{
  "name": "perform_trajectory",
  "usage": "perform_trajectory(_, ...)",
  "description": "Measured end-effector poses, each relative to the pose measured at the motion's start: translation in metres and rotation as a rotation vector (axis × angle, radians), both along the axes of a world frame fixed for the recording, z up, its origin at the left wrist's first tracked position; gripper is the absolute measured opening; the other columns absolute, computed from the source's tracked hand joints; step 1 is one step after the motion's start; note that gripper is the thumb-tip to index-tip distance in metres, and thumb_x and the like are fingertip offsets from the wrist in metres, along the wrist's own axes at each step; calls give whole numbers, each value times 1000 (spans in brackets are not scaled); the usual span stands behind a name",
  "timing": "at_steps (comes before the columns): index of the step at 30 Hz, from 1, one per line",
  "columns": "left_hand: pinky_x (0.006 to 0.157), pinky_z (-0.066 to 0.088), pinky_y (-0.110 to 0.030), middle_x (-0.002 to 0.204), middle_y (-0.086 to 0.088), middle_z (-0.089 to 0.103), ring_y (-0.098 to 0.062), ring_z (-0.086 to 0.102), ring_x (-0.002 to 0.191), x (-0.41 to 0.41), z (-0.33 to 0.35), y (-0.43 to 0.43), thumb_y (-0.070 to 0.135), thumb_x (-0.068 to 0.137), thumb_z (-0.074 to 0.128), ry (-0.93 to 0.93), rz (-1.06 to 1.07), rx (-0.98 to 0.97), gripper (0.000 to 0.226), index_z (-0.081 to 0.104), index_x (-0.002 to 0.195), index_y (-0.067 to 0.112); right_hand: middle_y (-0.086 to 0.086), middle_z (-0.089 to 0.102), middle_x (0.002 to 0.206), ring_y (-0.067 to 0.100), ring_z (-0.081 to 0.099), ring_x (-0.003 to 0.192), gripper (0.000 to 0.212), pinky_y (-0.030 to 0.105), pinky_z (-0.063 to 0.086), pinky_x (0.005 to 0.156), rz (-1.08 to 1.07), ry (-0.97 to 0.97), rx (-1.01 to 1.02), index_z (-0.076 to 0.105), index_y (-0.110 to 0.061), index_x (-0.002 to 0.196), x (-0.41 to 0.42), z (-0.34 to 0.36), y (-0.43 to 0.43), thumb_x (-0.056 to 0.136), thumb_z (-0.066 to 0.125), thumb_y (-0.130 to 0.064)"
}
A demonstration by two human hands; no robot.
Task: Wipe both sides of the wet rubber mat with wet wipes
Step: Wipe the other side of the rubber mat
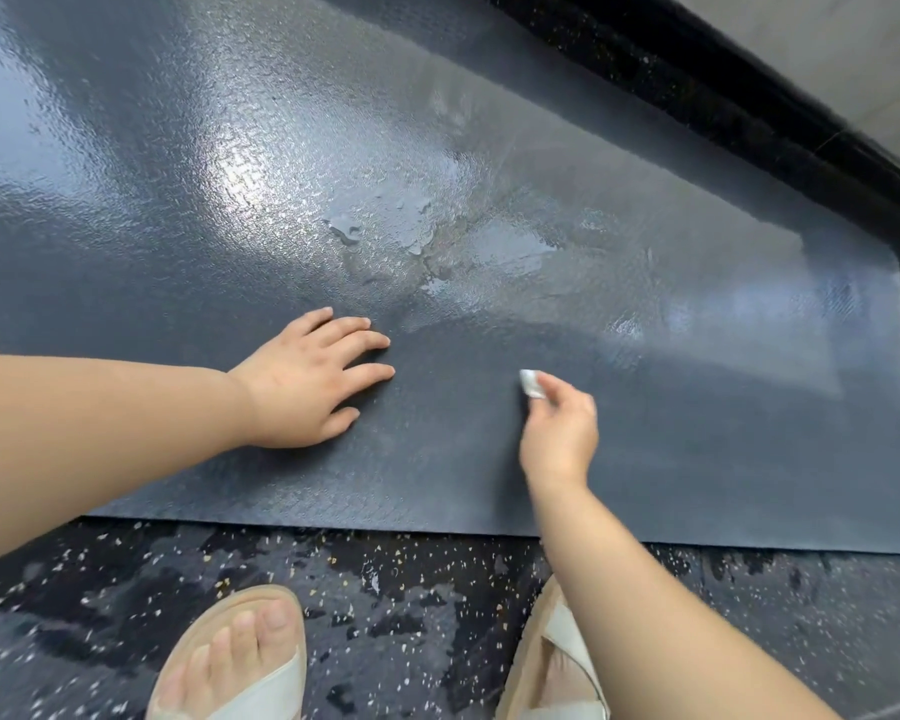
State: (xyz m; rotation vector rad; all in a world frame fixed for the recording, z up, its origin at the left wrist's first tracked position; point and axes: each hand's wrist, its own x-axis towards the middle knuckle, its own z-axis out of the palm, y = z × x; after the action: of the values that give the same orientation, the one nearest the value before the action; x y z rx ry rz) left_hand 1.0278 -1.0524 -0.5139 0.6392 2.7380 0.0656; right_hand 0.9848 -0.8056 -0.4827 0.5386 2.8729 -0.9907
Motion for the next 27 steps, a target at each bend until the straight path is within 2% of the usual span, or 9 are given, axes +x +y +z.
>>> perform_trajectory(2,116,-6,-40,157,6,6,-18,-1,145,0,-1,-2,54,93,29,4,-11,-4,60,12,148,37,8,54,118,19,55,105,24,2,25,77,-109,-6,43,66,-9,112,-8,-7,17,95,49,-8)
perform_trajectory(5,116,-6,-39,157,6,7,-17,-1,145,0,-1,-2,54,93,29,6,-6,8,60,13,148,37,6,58,109,22,59,99,23,6,28,74,-71,-4,102,70,-13,103,15,-12,-10,92,52,-5)
perform_trajectory(9,115,-7,-39,157,7,6,-17,-2,145,1,-1,-2,55,92,30,10,-3,5,61,13,148,38,3,60,91,23,59,85,32,23,44,81,425,-28,-77,73,-18,92,101,-16,-72,81,54,5)
perform_trajectory(11,115,-6,-39,157,6,7,-18,-1,145,2,-1,-2,54,92,31,10,2,12,61,15,148,37,-2,57,91,15,57,86,27,16,44,81,562,-123,-147,73,-18,96,126,-14,-80,84,55,0)
perform_trajectory(15,115,-5,-39,157,5,11,-19,1,145,2,-1,-3,52,92,33,21,3,31,60,18,148,36,-4,58,95,-5,55,88,16,3,36,82,338,-83,-251,73,-16,97,93,1,-47,87,63,-7)
perform_trajectory(18,116,-5,-39,157,5,10,-19,0,145,1,-1,-4,52,93,32,17,-3,20,60,16,149,36,0,56,102,9,56,98,18,5,32,85,-22,13,-65,70,-15,102,53,5,8,89,59,-8)
perform_trajectory(21,116,-5,-39,157,5,8,-18,-1,145,1,-2,-4,53,93,30,19,-10,6,60,14,149,37,10,53,113,25,56,104,22,10,30,83,-310,-10,80,68,-10,107,42,-1,58,92,51,-6)
perform_trajectory(24,116,-6,-39,157,6,7,-18,-2,145,1,-3,-4,53,94,29,20,-16,-4,60,12,149,37,3,52,109,23,56,93,18,3,28,69,-356,-61,96,67,-11,101,63,-11,55,94,51,-10)
perform_trajectory(27,116,-6,-39,157,6,6,-18,-2,145,1,-4,-4,54,94,28,29,-19,-7,60,11,149,37,-11,51,98,14,57,91,22,2,30,75,-208,-56,39,67,-21,91,98,-15,4,91,53,-5)
